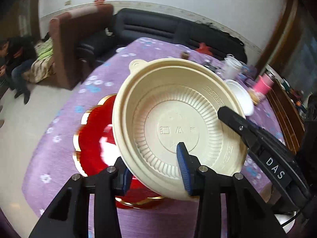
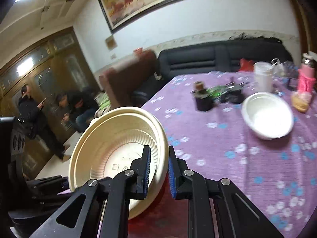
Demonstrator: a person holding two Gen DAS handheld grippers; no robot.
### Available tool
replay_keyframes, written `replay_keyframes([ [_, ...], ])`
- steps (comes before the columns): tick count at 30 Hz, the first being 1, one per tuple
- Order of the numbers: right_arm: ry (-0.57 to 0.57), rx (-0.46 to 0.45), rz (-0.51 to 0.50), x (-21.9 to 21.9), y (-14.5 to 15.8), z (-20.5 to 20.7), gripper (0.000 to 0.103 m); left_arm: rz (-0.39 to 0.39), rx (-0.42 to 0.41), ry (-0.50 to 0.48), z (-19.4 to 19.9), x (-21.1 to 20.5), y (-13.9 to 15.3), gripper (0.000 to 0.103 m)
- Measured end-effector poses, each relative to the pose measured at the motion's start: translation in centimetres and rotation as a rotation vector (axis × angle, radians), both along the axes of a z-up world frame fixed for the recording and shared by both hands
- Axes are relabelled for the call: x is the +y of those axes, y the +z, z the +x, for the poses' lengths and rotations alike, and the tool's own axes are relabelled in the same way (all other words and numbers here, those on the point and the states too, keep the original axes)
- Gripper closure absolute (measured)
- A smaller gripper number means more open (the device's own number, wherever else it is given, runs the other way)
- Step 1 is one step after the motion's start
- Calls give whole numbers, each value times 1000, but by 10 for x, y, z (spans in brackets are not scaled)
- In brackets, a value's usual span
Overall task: Organize plates and bowls
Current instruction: 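Carry the small beige bowl with both grippers onto the small red plate, release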
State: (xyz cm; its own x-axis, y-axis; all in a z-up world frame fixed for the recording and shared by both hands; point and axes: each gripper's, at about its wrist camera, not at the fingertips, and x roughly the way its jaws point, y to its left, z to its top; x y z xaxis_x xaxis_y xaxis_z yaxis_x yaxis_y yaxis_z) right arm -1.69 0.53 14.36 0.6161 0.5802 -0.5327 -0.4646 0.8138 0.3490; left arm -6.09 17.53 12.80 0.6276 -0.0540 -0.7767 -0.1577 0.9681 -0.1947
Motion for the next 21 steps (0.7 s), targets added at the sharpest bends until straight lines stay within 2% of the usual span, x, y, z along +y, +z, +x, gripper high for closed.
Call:
replay_keyframes([
  [4, 29, 41, -18, 29, -13, 6, 85, -19, 18, 31, -1, 23, -11, 64],
  [10, 50, 47, -85, 55, -27, 7, 84, -52, 45, 55, -2, 44, -30, 64],
  [13, 61, 49, -98, 61, -32, 4, 83, -41, 33, 63, -9, 47, -29, 55],
  [15, 72, 49, -98, 65, -34, 2, 83, -20, 6, 66, -15, 46, -24, 42],
  [17, 86, 35, -99, 68, -34, -1, 82, 17, -17, 81, -21, 44, -18, 37],
  [19, 77, 9, -109, 68, -33, -3, 77, 46, -40, 95, -28, 46, -13, 33],
  [21, 72, -13, -105, 67, -30, -6, 67, 82, -59, 117, -33, 47, -9, 26],
])
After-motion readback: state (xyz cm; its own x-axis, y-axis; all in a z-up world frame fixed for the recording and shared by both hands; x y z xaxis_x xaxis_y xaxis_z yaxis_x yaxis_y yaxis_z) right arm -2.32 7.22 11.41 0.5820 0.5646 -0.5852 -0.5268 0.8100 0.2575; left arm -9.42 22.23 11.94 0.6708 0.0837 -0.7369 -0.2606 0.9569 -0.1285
